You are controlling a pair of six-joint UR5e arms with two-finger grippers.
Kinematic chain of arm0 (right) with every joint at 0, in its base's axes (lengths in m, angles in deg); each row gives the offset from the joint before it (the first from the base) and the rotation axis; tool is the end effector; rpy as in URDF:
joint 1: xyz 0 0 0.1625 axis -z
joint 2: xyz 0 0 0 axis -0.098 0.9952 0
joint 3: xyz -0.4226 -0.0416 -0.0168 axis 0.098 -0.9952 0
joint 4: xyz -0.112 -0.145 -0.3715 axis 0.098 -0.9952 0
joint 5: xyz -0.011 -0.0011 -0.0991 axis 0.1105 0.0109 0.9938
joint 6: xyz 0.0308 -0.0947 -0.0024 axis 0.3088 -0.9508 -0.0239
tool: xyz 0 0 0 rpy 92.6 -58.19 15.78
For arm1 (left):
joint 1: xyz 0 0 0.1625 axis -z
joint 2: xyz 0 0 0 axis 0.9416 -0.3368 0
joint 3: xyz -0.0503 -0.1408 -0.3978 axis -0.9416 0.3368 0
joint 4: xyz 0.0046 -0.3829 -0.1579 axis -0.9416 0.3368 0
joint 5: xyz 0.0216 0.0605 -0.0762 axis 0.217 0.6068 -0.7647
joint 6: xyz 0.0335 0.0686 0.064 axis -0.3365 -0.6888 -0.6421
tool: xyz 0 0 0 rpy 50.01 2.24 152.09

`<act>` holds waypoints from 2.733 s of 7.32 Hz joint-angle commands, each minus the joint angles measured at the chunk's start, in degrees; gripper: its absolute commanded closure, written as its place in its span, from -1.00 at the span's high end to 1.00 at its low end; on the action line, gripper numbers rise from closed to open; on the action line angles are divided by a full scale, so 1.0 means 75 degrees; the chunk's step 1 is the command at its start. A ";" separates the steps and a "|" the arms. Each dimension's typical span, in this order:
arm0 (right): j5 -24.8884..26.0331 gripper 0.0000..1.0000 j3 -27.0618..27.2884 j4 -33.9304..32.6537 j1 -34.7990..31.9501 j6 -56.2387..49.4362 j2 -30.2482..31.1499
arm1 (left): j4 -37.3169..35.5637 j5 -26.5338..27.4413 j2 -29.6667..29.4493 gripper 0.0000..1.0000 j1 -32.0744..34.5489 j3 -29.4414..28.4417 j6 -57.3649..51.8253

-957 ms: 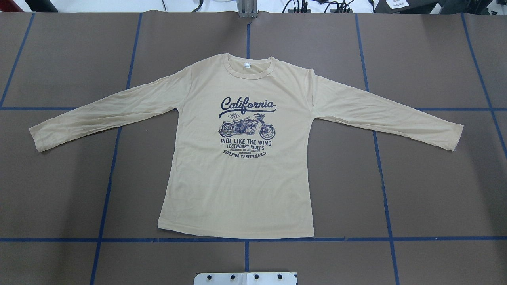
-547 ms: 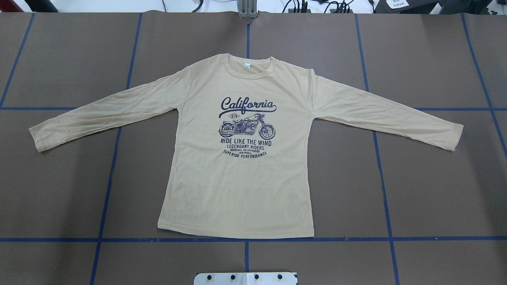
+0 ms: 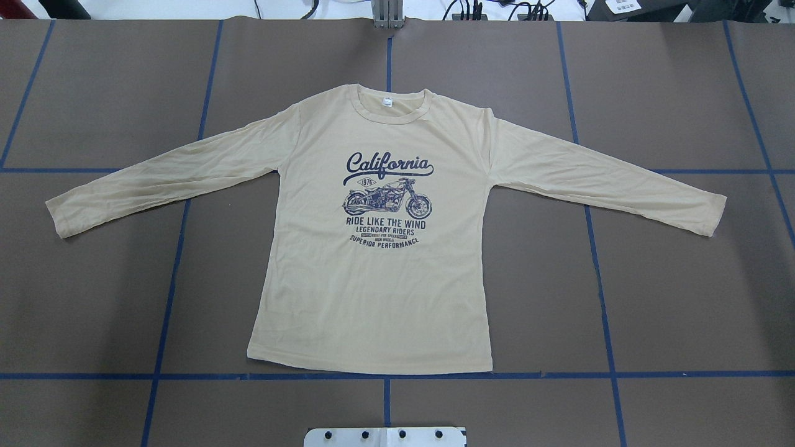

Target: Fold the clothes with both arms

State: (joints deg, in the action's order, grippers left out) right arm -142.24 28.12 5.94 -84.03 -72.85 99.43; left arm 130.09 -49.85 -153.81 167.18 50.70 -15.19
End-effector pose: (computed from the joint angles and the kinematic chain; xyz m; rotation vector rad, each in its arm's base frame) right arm 0.0668 -0.4583 0.6256 0.3541 -0.6670 -0.2561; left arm -0.1187 -0.4597 0.6031 0.5026 0.7135 0.1892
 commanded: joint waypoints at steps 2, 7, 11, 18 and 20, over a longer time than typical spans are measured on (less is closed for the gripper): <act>-0.0724 1.00 -0.0018 0.0811 0.0001 0.0768 0.0029 | 0.1736 -0.0037 -0.0452 0.99 -0.0012 -0.0216 0.0454; 0.0942 0.99 -0.0600 0.4238 0.2889 0.5577 0.0288 | 0.2523 -0.0038 -0.0325 0.99 -0.0001 -0.0217 0.0505; 0.1263 0.82 -0.1846 0.5289 0.3516 0.6018 -0.0053 | 0.2523 -0.0026 -0.0278 0.99 -0.0001 -0.0217 0.0493; 0.1604 0.47 -0.2514 0.5289 0.3927 0.6218 -0.0814 | 0.2523 -0.0026 -0.0255 0.99 -0.0001 -0.0240 0.0481; 0.1604 0.32 -0.2514 0.5300 0.3927 0.6218 -0.0791 | 0.2523 -0.0026 -0.0255 0.99 -0.0001 -0.0240 0.0493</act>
State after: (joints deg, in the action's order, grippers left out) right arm -130.22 9.29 45.63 -54.62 -26.21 93.43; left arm 149.01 -50.04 -155.71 167.18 48.92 -11.56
